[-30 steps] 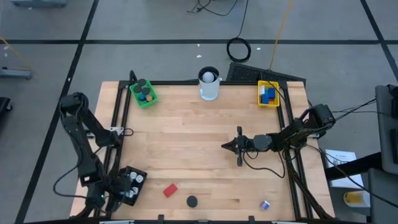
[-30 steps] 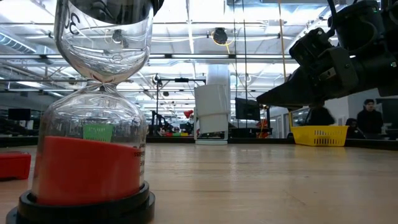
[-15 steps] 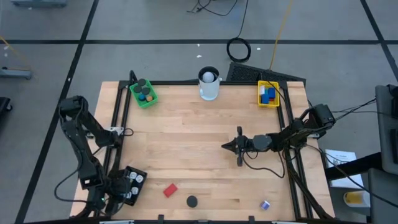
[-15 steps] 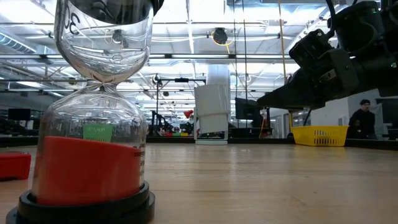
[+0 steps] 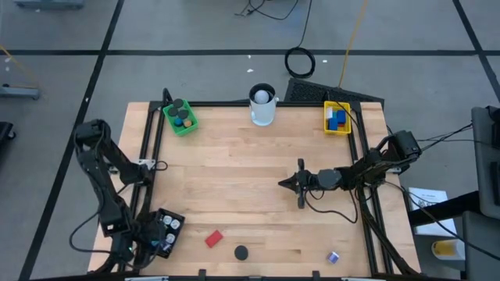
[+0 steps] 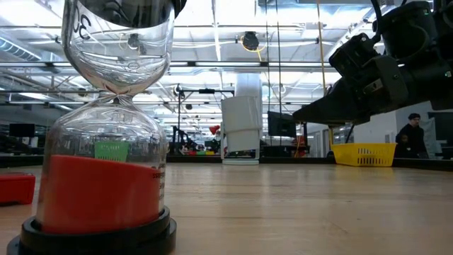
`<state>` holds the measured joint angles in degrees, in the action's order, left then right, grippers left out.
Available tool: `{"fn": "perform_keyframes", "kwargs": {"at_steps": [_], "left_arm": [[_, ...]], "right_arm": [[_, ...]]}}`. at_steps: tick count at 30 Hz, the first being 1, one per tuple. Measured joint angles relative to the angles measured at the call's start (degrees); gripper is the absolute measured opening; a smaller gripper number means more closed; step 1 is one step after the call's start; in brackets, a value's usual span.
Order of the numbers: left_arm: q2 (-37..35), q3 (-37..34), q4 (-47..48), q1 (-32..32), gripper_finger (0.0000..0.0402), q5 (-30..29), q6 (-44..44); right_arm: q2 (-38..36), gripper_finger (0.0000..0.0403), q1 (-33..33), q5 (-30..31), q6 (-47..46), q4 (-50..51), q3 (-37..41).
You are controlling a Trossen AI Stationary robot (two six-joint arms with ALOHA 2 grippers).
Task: Pick & Place Office items
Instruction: Put the red digital clock into the yellow bin
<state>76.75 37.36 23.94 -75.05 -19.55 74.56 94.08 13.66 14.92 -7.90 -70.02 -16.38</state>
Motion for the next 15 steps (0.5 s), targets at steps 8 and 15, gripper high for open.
{"fn": "perform_keyframes", "kwargs": {"at_steps": [8, 15], "left_arm": [[-4.81, 0.0, 0.33, 4.29, 0.0174, -9.0, -13.73], [-6.45, -2.27, -1.73, 16.75, 0.0084, -13.51, -32.59]], "right_arm": [[0.0, 0.0, 0.0, 0.0, 0.02, -0.01, 0.0], [0.0, 0.0, -0.01, 0.02, 0.02, 0.0, 0.0]]}}
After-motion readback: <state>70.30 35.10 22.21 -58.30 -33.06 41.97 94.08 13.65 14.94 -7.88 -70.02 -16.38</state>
